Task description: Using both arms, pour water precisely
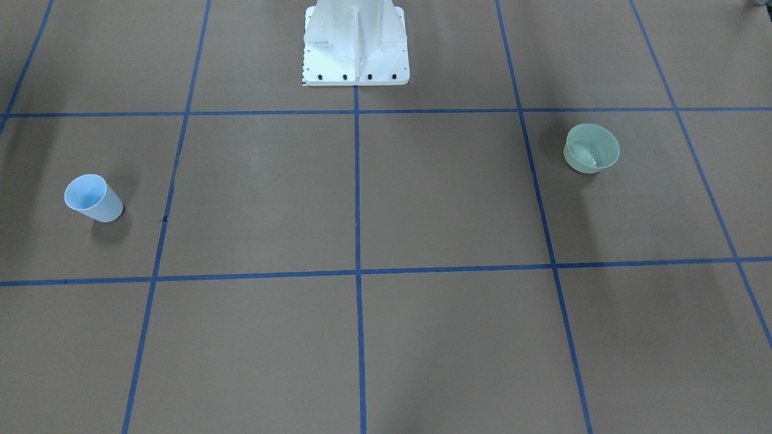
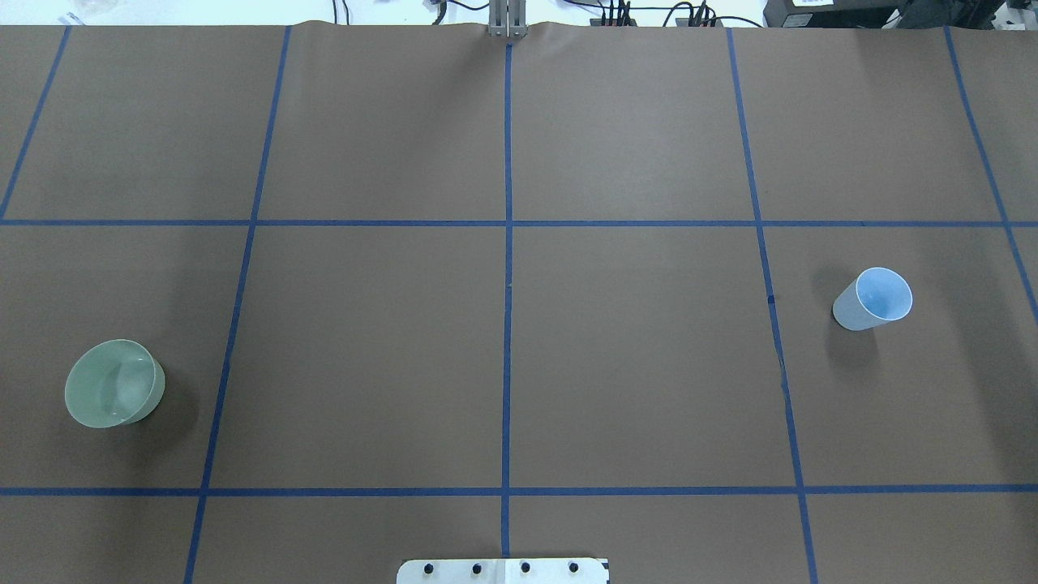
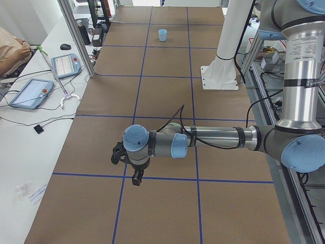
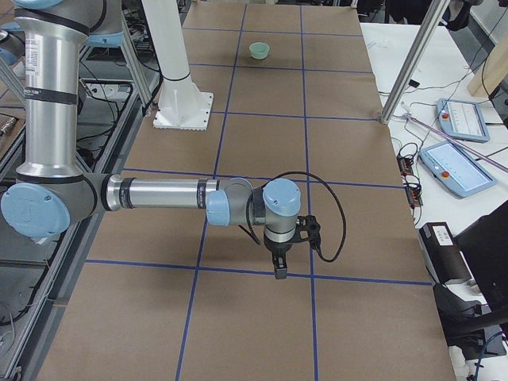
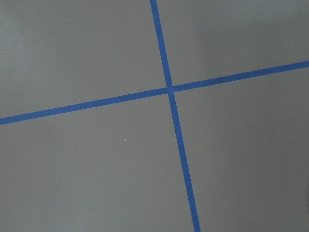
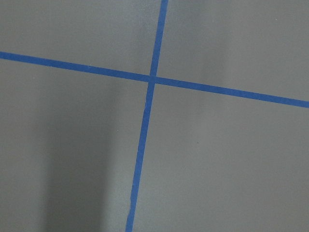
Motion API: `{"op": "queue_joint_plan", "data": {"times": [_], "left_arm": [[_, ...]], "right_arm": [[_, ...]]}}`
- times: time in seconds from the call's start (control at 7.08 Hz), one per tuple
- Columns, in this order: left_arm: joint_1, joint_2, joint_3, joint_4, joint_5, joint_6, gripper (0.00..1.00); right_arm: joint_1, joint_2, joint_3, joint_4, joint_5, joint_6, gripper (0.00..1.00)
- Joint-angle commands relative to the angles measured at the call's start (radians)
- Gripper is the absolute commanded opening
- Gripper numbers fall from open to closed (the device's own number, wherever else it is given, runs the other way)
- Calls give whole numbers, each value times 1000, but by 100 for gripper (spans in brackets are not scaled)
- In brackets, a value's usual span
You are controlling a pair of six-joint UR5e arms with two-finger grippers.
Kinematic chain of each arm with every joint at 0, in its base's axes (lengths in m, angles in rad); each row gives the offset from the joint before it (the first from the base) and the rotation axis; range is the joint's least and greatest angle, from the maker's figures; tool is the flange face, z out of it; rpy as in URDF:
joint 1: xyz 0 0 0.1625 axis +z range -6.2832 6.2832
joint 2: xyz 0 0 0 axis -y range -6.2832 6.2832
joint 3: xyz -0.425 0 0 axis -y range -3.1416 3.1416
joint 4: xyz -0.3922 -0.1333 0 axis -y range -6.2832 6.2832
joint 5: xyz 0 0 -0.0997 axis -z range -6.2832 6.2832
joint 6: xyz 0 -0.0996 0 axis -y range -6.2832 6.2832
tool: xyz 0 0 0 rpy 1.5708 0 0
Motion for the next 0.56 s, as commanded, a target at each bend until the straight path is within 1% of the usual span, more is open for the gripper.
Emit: {"op": "queue_joint_plan", "data": {"times": [0.0,0.42], "left_arm": [[0,0,-2,0,0,-1,100],[0,0,-12,2,6,-2,100]], "right_arm": [[0,1,2,1,0,0,100],[0,-4,3,-2,15,2,100]]}}
